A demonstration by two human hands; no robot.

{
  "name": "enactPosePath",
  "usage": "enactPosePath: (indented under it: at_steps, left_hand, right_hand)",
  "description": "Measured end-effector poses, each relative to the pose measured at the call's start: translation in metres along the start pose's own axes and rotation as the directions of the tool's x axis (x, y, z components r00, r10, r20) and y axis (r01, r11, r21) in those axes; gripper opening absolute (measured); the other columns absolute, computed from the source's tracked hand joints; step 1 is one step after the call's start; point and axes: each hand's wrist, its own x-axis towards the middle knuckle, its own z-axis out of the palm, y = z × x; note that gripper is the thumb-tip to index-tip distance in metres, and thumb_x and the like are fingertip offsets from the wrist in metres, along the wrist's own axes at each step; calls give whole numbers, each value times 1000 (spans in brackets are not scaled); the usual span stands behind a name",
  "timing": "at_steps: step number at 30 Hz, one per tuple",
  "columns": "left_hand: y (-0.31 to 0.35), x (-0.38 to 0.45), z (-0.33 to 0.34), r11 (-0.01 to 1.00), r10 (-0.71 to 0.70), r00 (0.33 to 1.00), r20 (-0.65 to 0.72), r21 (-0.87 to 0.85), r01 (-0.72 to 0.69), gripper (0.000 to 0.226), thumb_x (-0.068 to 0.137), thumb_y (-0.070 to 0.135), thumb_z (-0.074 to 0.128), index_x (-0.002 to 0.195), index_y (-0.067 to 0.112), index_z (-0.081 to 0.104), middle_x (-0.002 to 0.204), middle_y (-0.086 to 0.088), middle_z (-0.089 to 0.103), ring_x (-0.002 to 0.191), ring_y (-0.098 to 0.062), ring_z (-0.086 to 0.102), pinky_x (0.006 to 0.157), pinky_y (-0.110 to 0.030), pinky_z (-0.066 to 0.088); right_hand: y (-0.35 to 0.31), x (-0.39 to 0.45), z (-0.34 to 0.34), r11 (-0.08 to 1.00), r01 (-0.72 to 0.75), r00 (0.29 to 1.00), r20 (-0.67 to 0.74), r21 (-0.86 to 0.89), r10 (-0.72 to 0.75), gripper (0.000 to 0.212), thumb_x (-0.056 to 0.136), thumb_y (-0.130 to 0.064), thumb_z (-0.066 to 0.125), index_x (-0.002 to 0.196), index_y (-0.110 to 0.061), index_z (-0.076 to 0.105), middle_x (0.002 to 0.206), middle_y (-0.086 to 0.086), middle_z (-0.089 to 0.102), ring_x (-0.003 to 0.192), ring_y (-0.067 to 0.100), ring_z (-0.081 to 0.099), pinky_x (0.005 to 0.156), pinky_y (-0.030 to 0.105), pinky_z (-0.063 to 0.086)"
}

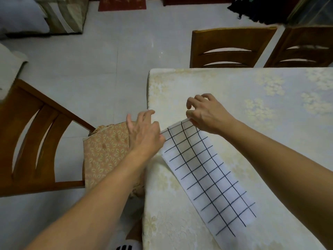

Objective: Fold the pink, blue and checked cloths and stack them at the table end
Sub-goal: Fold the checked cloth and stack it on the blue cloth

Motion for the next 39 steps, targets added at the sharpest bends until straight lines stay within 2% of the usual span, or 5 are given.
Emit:
enactPosePath:
  at_steps: [5,13,22,33,39]
  left_hand:
    - [10,8,-46,998,58,975,-215,-12,-62,8,68,22,69,71,15,68,131,-7,57,123,-28,49,113,-66,17]
    - [58,-30,-84,986,156,934,-322,-6,-166,8,71,24,68,74,16,68,132,-5,56,123,-26,50,112,-65,19]
    - [106,-111,-30,958,253,927,-278,-60,-279,10,65,19,73,69,17,64,127,-3,60,118,-25,55,111,-63,24]
    - [124,-180,66,913,395,914,-89,-69,-401,14,62,15,76,67,15,63,120,-5,64,111,-28,58,108,-61,31]
    - [123,-192,85,913,396,918,-2,-101,-394,23,79,30,49,67,15,62,120,-5,63,112,-28,58,108,-62,30]
  right_hand:
    - [13,-7,-46,996,-84,995,-59,-31,82,17,85,-23,75,97,-11,73,112,13,60,100,30,61,94,51,47]
    - [15,-68,-81,990,-138,988,-73,-16,136,16,85,-23,75,98,-14,74,115,11,60,103,28,60,97,52,47]
    - [-11,-169,-34,979,-196,972,-118,57,202,14,71,-8,79,78,-16,70,104,8,61,85,30,60,90,47,45]
    - [-59,-256,69,942,-300,948,-61,151,312,12,72,-10,79,79,-16,71,111,10,63,91,31,64,90,47,45]
    - [-79,-267,92,934,-317,945,-28,166,326,10,73,-9,78,72,-15,69,108,9,64,90,32,63,90,47,45]
